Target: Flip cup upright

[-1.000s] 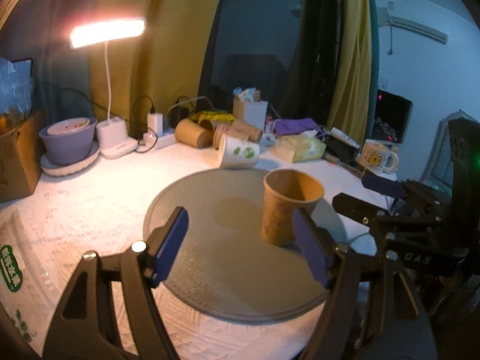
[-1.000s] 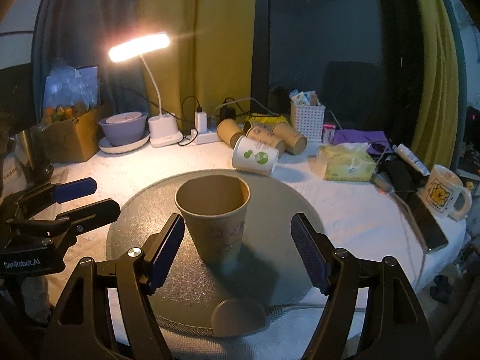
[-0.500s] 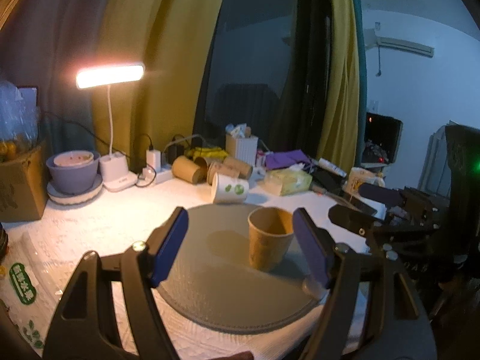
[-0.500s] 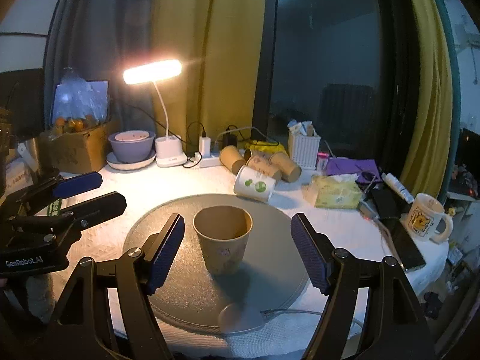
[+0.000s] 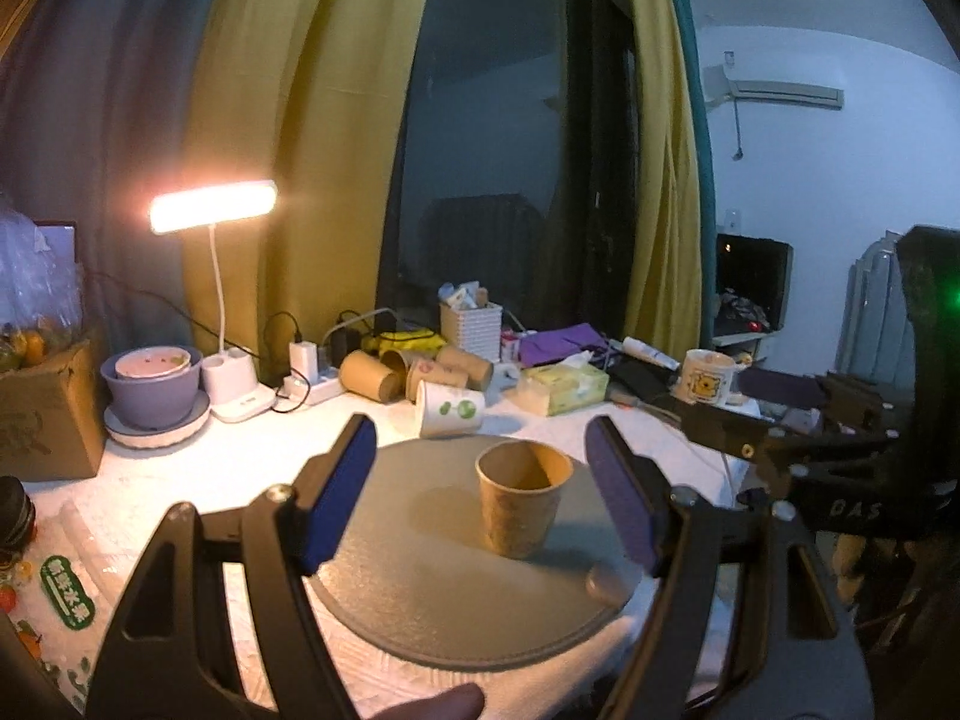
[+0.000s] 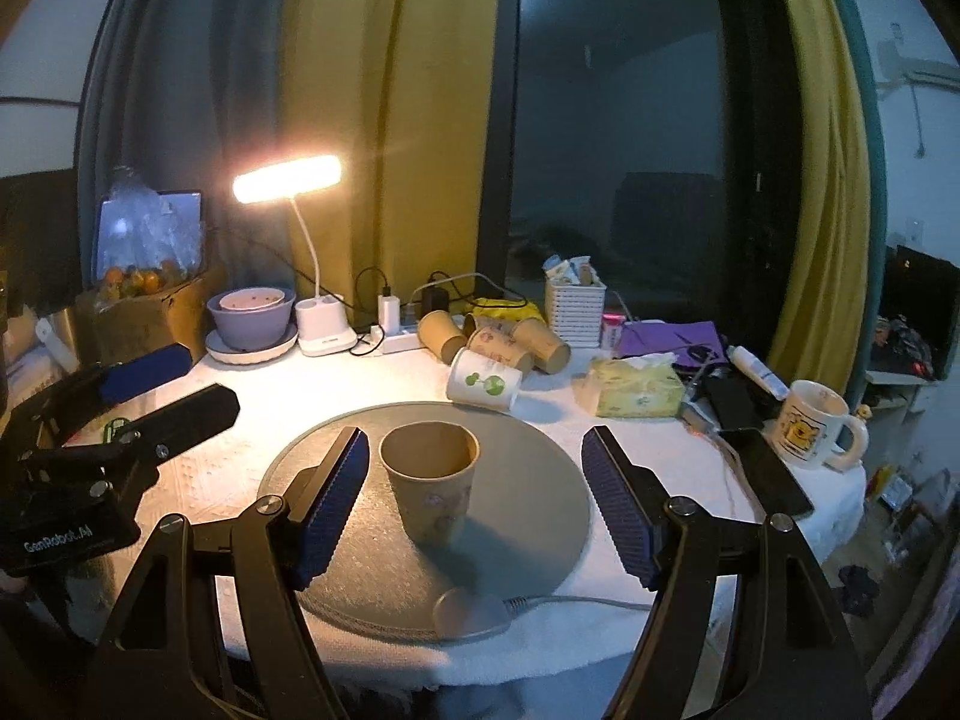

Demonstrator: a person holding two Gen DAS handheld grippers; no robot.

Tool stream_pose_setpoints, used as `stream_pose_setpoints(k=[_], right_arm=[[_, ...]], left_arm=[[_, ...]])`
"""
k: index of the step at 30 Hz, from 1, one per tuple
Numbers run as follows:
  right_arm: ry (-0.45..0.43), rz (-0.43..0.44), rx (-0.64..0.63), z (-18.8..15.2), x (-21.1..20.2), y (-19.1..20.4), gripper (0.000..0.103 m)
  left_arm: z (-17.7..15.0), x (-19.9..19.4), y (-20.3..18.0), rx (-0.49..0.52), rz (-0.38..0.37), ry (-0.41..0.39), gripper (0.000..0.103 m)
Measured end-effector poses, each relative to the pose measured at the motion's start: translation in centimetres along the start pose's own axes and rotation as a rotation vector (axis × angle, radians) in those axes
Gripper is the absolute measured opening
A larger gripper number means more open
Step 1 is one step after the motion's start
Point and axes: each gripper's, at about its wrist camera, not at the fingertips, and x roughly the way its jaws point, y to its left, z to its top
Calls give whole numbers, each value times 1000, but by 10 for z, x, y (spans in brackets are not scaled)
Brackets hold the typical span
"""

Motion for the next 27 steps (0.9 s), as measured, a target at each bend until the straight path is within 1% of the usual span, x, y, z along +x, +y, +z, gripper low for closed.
stream_pose_setpoints(k=[5,8,9,10,12,18,27], right_arm=[[10,43,1,-4,0,-3,76],[14,43,-16,-8,2,0,76],[14,41,-20,-9,2,1,76],[13,39,-22,-10,2,1,77],[14,38,-20,-10,4,0,77],[23,31,-9,-13,6,-5,77],[27,29,-7,-14,8,-7,77]], left_arm=[[-1,-1,-2,7,8,0,74],[-1,-1,-4,11,10,-5,74],[-1,-1,-4,12,10,-7,78],[-1,0,-4,12,13,-9,86],[-3,0,-4,8,12,-14,91],[-4,3,-6,10,5,2,91],[-4,4,-8,8,4,6,91]])
